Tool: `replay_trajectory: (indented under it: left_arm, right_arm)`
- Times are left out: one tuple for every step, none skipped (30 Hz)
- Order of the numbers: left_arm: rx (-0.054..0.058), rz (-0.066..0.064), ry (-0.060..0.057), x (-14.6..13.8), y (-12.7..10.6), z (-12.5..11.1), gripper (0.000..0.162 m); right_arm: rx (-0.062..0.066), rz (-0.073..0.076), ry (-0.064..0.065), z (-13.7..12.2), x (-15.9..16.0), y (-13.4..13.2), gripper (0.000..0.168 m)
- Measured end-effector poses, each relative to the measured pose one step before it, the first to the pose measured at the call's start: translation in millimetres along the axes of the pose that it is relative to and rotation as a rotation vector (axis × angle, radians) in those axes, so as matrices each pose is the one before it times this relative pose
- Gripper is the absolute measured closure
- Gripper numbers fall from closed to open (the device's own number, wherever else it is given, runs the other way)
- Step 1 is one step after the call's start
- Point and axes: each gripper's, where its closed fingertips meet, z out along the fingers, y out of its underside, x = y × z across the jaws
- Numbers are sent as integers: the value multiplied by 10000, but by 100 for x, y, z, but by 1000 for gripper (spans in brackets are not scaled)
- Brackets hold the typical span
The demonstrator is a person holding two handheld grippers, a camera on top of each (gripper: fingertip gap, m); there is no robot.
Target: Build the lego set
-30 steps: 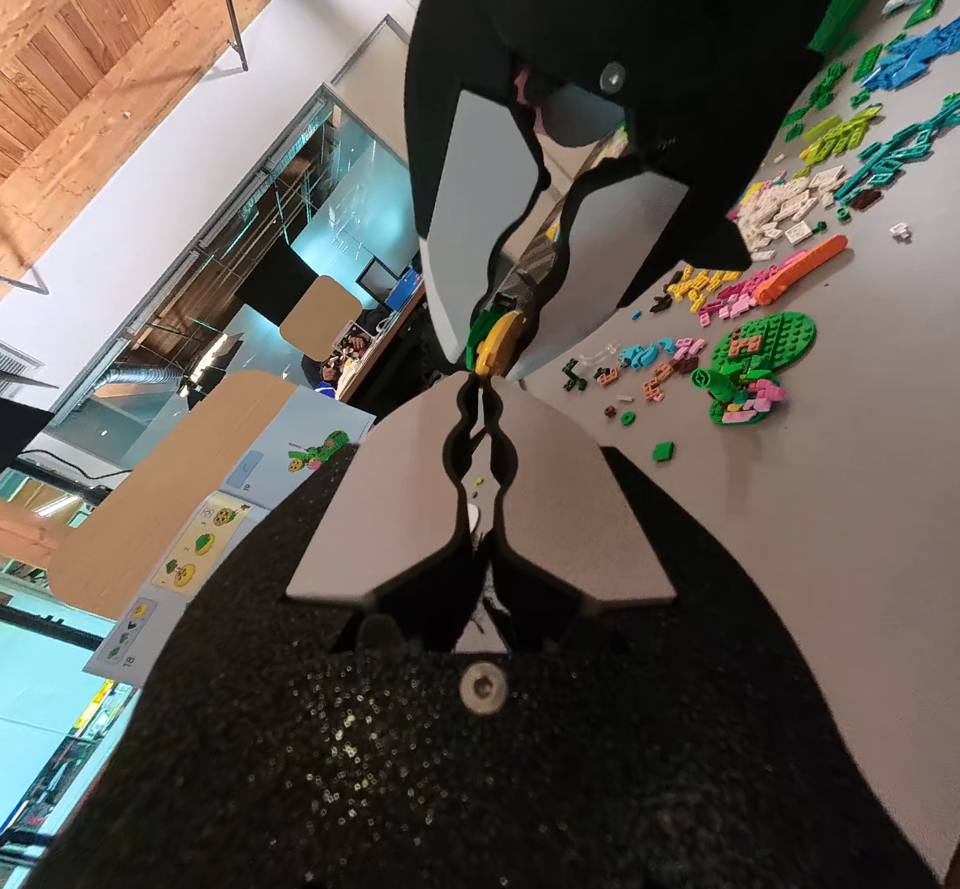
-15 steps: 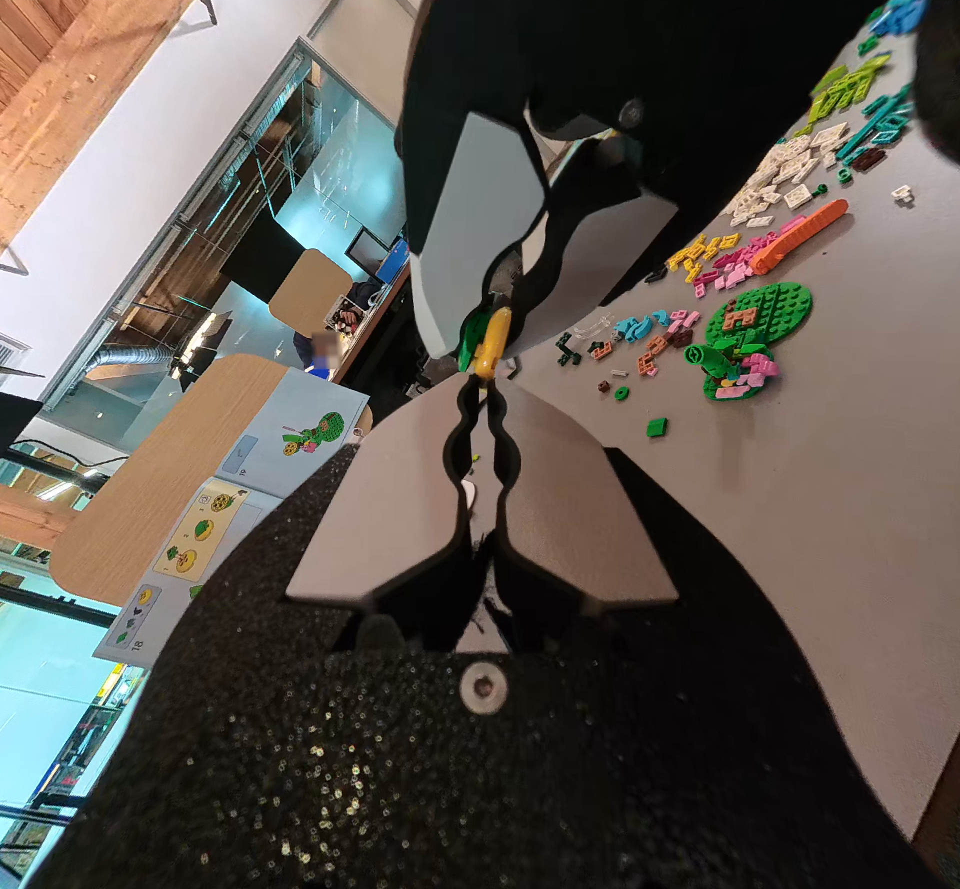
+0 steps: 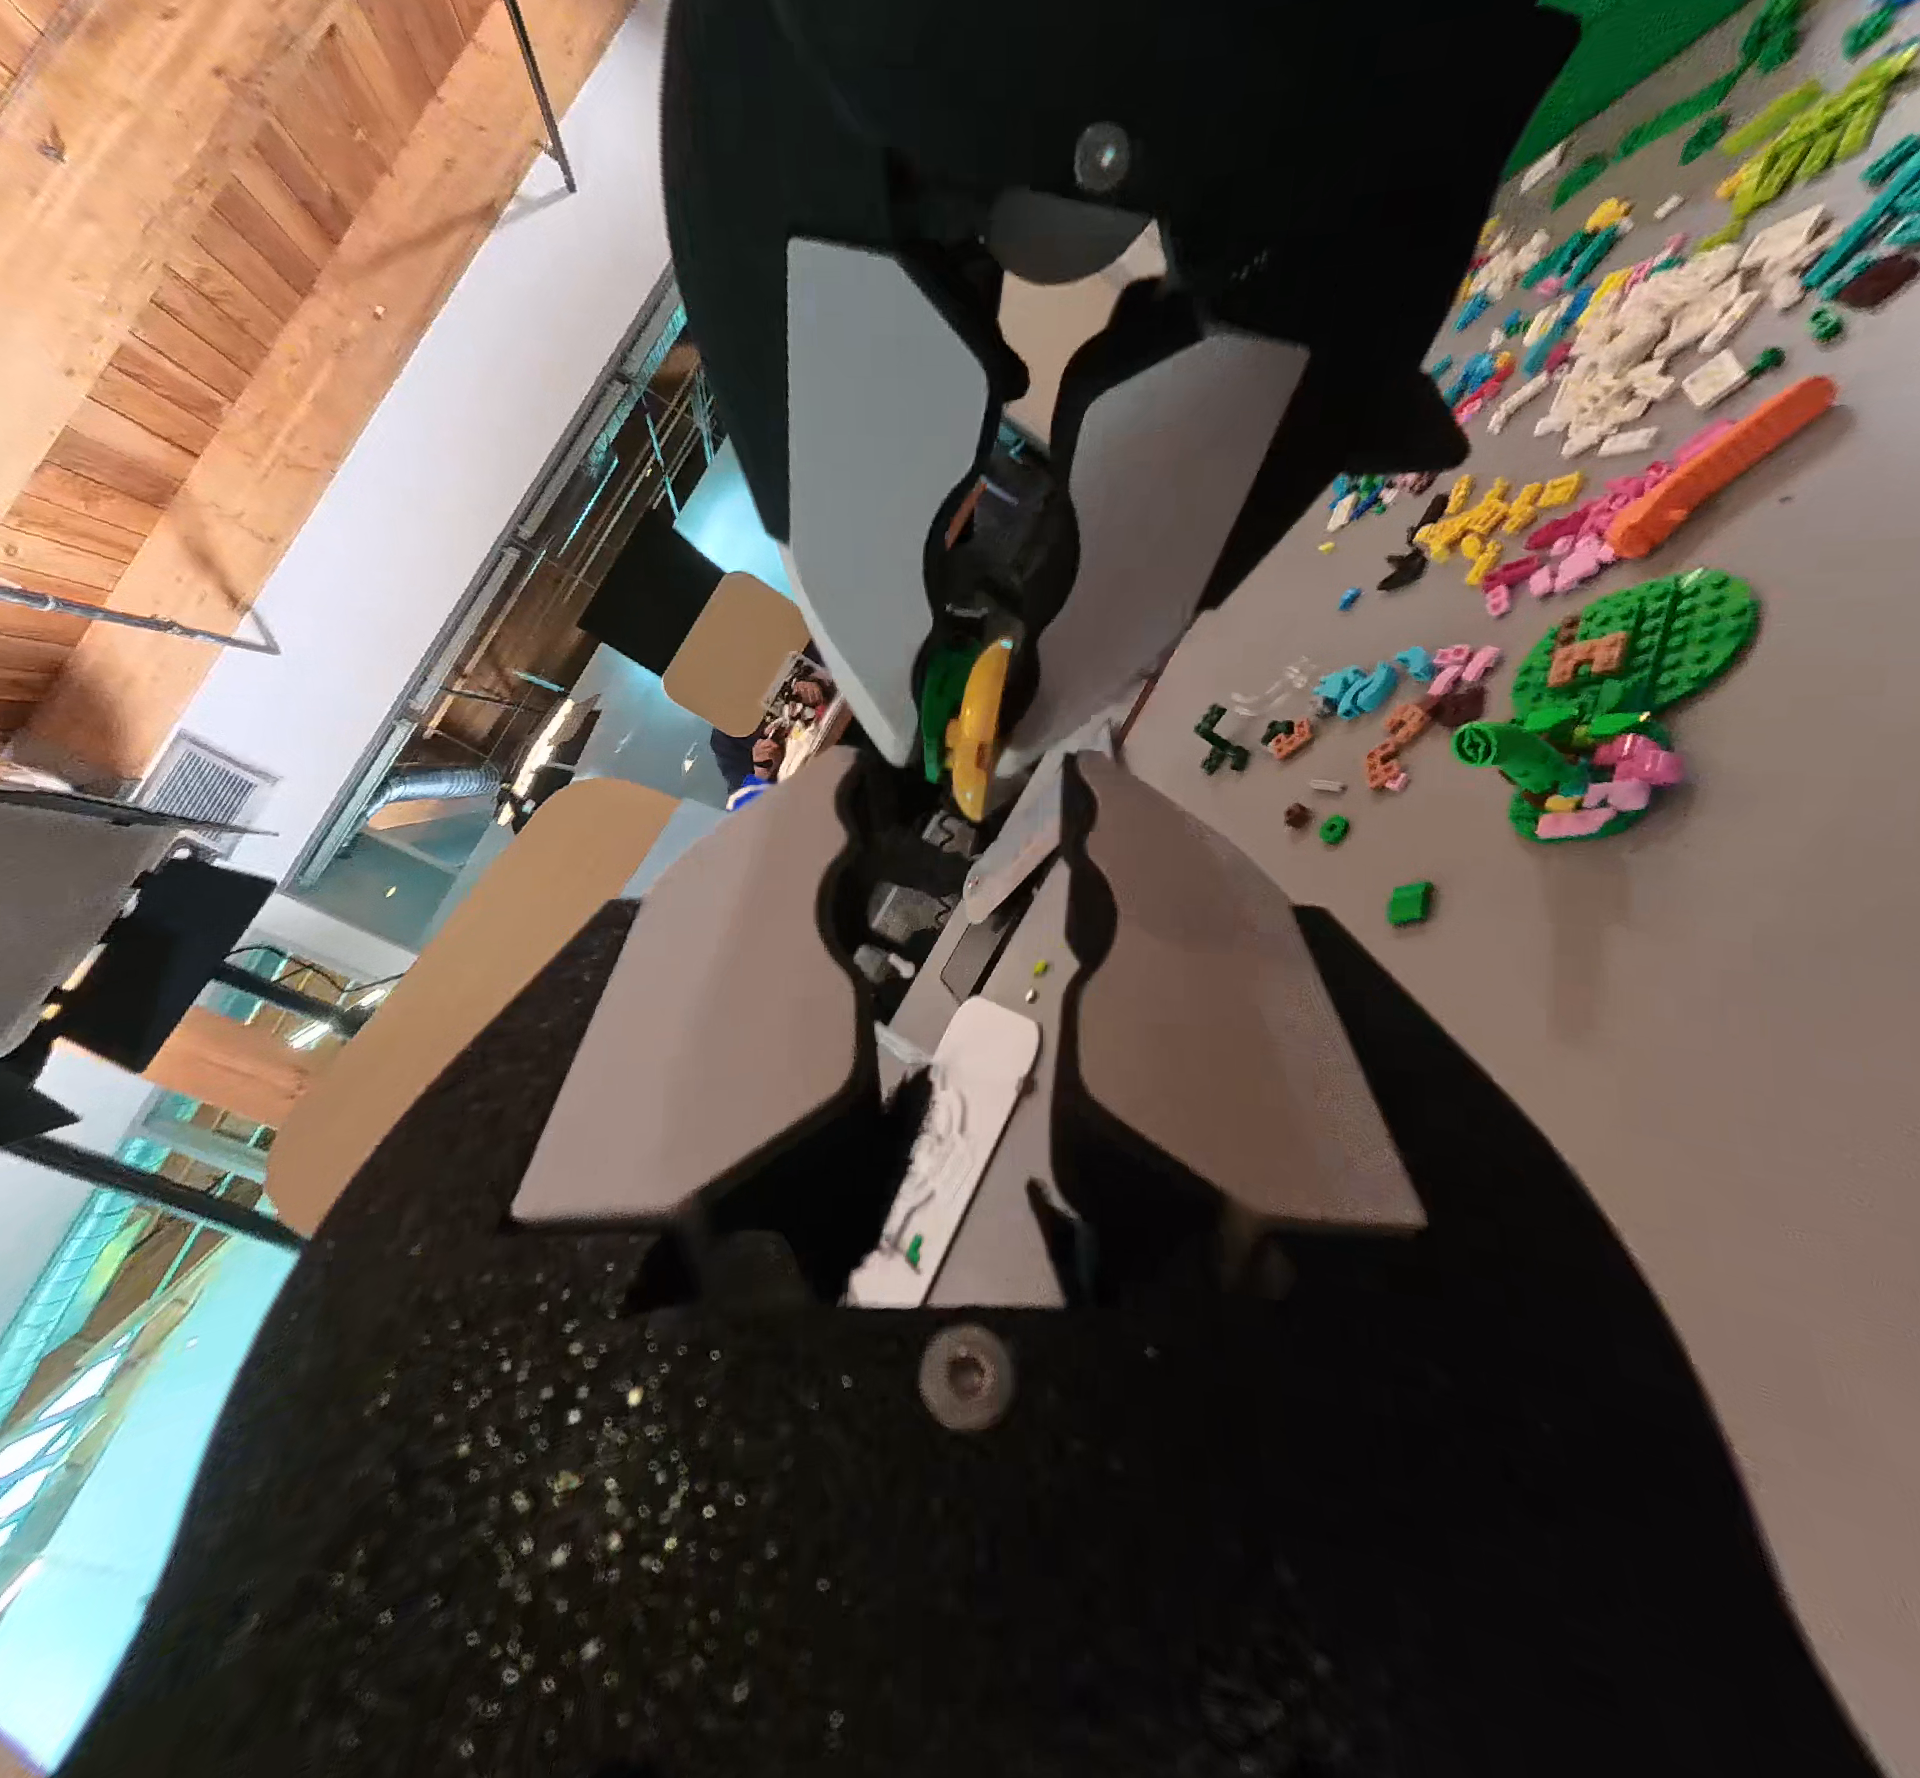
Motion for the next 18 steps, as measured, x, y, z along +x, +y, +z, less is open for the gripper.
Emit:
replay_trajectory:
  left_arm:
    - [214,-82,182,294,-353,-10,126]
    - [165,-65,211,301,-259,-51,129]
    - [73,22,-39,-86,-100,-109,139]
    - [69,113,-216,-329,-91,-162,150]
    - [92,185,-20,-47,-84,-155,150]
    - [54,42,8,-2,-61,-76,150]
    - [21,53,33,62,-24,2,150]
    - [-57,160,-42,-3,46,40,150]
    - [-130,240,-52,39,95,61,150]
    - [-203,238,-84,17,161,85,150]
    - [-247,205,-62,57,194,108,151]
    - [-231,142,-28,124,190,144,151]
    - [-189,81,7,140,202,154,151]
    - [-114,4,20,102,174,101,151]
    - [-24,-52,22,25,145,43,151]
    - [-11,-67,57,62,113,12,151]
    - [-20,16,63,72,91,-6,151]
    - [-18,42,25,37,69,-4,151]
  right_arm:
    - [135,30,-103,-175,-74,-295,155]
    - [67,-44,-6,-142,35,-210,155]
    - [-20,-48,-103,-89,-101,-69,155]
    - [67,27,-129,-80,-150,-148,155]
    - [89,97,-45,-71,-49,-191,155]
    - [21,29,-18,-71,9,-97,155]
    - [-45,37,-78,-32,-59,-13,155]
    - [-73,60,-46,23,-37,43,156]
    - [-68,63,-33,102,-46,60,156]
    - [-81,145,-19,154,-48,73,156]
    - [-120,210,-54,219,-82,102,156]
    - [-152,165,-81,234,-122,139,157]
    - [-188,100,-94,227,-168,168,157]
    - [-145,10,-39,214,-106,109,157]
    - [-50,-5,12,180,-51,35,157]
    - [-9,18,-12,128,-27,-10,157]
    - [6,18,-36,92,-61,-16,157]
    - [11,0,2,67,-22,-32,157]
